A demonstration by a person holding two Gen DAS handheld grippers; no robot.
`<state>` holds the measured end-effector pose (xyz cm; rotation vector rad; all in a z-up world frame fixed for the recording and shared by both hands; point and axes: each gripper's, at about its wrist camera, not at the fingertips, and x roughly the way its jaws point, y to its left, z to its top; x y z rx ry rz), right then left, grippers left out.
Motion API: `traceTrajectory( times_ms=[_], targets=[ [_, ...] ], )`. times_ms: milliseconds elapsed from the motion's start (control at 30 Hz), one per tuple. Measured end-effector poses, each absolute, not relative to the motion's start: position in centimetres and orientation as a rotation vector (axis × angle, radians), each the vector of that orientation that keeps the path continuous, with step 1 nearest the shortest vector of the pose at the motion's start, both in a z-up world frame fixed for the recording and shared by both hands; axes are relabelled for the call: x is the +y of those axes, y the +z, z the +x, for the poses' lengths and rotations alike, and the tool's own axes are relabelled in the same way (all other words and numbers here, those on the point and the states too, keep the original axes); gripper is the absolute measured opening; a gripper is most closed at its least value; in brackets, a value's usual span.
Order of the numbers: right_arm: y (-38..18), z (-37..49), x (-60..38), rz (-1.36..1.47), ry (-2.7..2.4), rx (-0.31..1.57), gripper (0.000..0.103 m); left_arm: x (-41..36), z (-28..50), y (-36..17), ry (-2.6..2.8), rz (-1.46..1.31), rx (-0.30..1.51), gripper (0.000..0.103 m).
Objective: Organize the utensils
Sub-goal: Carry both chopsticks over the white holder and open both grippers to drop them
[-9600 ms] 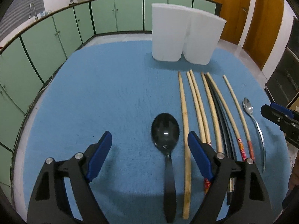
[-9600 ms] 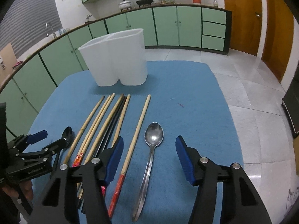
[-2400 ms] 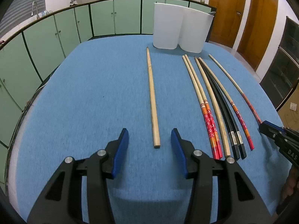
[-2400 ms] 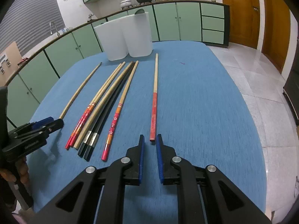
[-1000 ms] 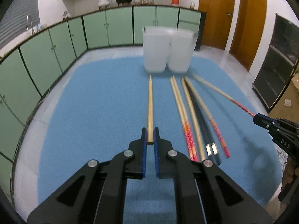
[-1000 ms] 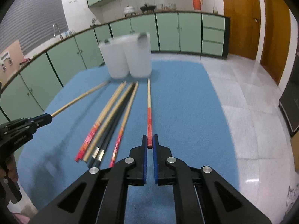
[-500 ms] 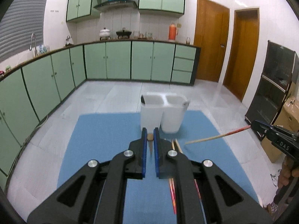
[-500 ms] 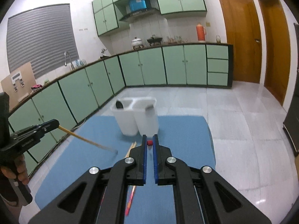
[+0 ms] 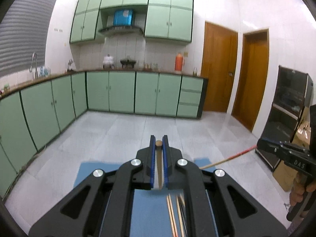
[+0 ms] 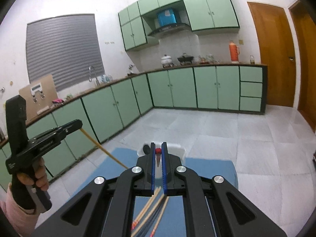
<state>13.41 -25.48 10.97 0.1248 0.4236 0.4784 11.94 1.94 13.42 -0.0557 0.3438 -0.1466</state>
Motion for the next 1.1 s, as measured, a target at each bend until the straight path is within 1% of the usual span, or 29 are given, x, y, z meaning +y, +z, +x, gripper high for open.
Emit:
traceTrajectory(
  times_ms=[167, 233, 467, 733, 833, 867, 900, 933, 1033, 1067, 1100],
  targets=[
    [13.1, 16.1, -24.7, 0.065, 0.458, 0.401, 0.006, 1.1, 14.4, 16.4, -0.135, -0.057, 0.240, 0.006],
    [13.2, 17.6, -23.9, 0.034, 0.448, 0.419, 0.006, 0.7, 15.8, 16.5, -0.136, -0.054, 0.243, 0.006],
    [11.0, 22.3, -20.7, -0.054, 0.436, 0.515, 0.006, -0.2, 21.8, 13.0, -0.113, -0.039, 0.317, 0.006],
    [7.5, 25.6, -18.5, -0.070, 0.443, 0.605, 0.006, 0.0, 25.8, 9.2, -0.140, -0.047, 0.409, 0.006],
    [6.7, 25.3, -18.6, -0.065, 0.450, 0.614, 0.009, 0.3, 25.8, 8.3, -0.152, -0.047, 0.439, 0.008],
    [6.6, 25.1, -18.7, -0.060, 0.452, 0.614, 0.014, 0.6, 25.6, 8.1, -0.150, -0.048, 0.442, 0.009],
    [6.6, 24.9, -18.9, -0.051, 0.449, 0.611, 0.019, 0.9, 25.3, 7.9, -0.151, -0.052, 0.444, 0.016],
    [6.6, 24.7, -19.3, -0.038, 0.443, 0.605, 0.020, 1.1, 25.0, 7.8, -0.149, -0.055, 0.443, 0.023],
    [6.7, 23.5, -20.4, 0.000, 0.426, 0.580, 0.029, 1.9, 23.7, 7.7, -0.138, -0.059, 0.439, 0.031],
    [6.8, 23.3, -20.7, 0.005, 0.417, 0.573, 0.034, 2.1, 23.1, 7.7, -0.135, -0.060, 0.437, 0.033],
    [6.9, 22.8, -21.0, 0.012, 0.404, 0.561, 0.039, 2.1, 22.5, 7.7, -0.129, -0.060, 0.435, 0.039]
  ],
)
